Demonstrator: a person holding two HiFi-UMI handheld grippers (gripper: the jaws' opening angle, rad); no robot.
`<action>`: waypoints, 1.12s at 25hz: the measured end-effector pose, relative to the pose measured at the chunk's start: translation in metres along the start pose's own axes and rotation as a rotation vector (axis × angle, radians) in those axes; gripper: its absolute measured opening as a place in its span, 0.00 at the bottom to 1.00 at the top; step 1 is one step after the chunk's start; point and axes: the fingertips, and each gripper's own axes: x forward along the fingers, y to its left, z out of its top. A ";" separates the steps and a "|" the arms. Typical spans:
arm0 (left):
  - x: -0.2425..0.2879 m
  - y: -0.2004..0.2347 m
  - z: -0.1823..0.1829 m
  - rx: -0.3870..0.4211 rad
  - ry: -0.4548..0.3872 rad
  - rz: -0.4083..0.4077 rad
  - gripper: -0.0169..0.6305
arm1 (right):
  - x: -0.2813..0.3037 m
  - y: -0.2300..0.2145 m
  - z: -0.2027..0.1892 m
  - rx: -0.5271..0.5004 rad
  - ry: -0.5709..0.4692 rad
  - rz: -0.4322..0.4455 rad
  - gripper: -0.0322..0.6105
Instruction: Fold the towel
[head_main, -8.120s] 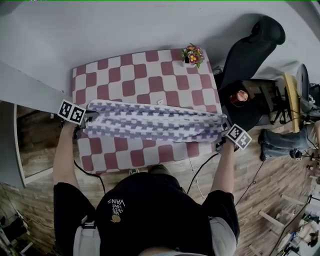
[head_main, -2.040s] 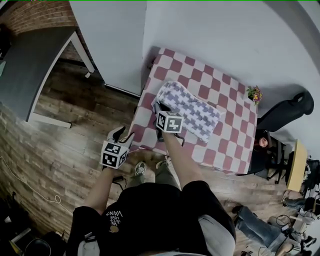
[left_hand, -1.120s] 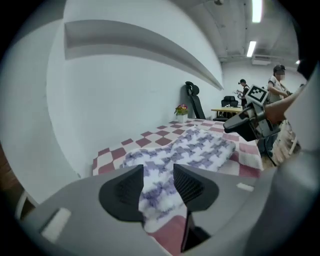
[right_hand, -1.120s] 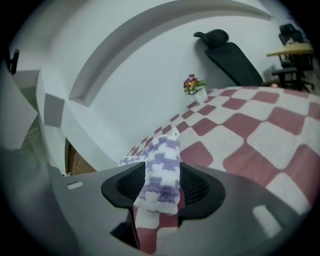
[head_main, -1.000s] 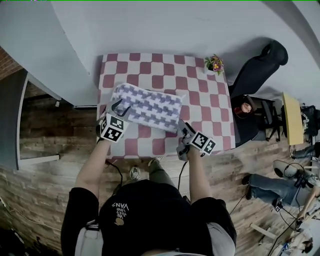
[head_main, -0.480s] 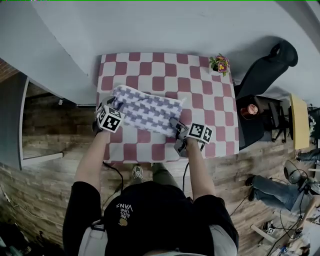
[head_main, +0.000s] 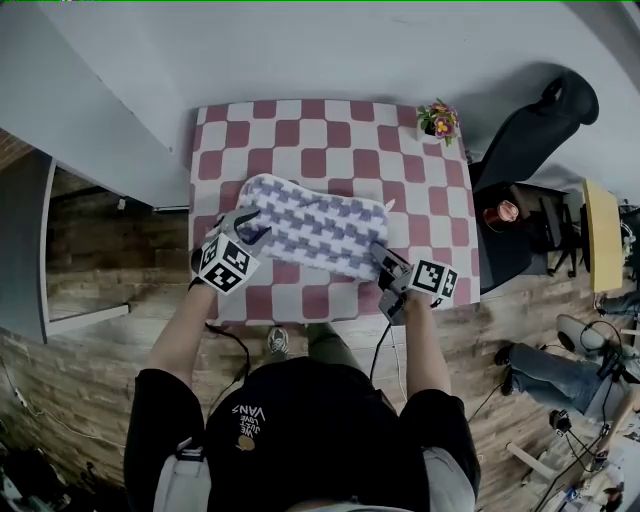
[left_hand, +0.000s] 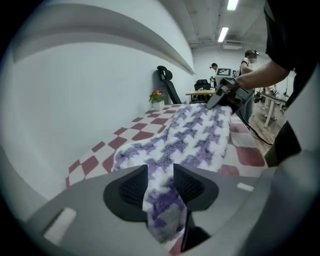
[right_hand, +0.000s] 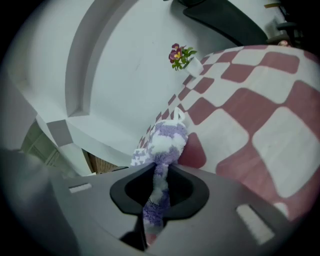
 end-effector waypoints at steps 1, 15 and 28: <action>0.006 -0.010 -0.002 -0.011 0.014 -0.036 0.27 | -0.014 -0.005 0.004 -0.005 -0.009 -0.014 0.14; 0.018 -0.101 0.055 -0.087 -0.134 -0.179 0.28 | -0.127 -0.071 0.004 -0.001 -0.108 -0.197 0.13; 0.058 -0.088 0.035 -0.263 -0.012 -0.253 0.33 | -0.124 -0.087 -0.005 -0.018 -0.091 -0.259 0.13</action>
